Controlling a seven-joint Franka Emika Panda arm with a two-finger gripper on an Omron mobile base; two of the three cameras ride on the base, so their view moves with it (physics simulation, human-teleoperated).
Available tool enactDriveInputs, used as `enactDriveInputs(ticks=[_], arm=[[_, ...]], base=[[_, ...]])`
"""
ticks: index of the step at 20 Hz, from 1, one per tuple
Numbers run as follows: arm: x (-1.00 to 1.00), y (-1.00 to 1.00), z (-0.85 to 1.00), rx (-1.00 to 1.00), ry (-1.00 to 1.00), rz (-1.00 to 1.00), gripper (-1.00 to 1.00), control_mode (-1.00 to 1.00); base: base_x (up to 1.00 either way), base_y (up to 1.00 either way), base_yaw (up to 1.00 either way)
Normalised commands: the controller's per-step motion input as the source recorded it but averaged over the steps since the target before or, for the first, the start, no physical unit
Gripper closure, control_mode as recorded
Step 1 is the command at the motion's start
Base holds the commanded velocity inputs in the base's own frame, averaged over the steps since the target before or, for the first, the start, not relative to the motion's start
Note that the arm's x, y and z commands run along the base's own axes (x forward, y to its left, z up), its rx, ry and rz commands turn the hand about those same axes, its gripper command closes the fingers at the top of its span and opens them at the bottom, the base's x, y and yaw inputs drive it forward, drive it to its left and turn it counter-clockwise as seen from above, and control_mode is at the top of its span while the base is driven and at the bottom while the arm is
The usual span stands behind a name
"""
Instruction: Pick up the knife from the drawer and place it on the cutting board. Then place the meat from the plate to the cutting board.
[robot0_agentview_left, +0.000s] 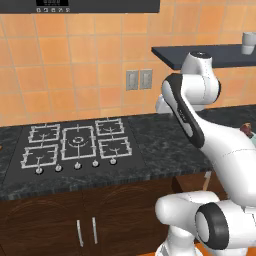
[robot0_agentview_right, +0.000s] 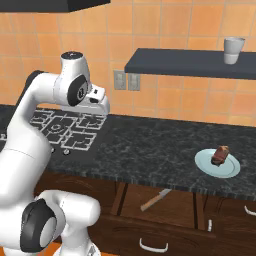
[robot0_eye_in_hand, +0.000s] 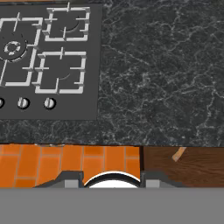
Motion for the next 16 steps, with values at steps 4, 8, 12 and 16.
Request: enactDriveInputs(ticks=[4, 8, 12, 16], arm=[[-0.42, 0.00, -0.17, 0.00, -0.02, 0.00, -1.00, -1.00], [-0.33, 0.01, -0.77, 0.01, 0.09, 0.00, -1.00, -1.00], [-0.02, 0.00, -0.03, 0.00, 0.01, 0.00, -1.00, -1.00], [0.00, 0.00, 0.00, 0.00, 0.00, 0.00, -1.00, 1.00]], base=[[0.00, 0.00, 0.00], [0.00, 0.00, 0.00], [0.00, 0.00, 0.00], [-0.65, 0.26, -0.05]])
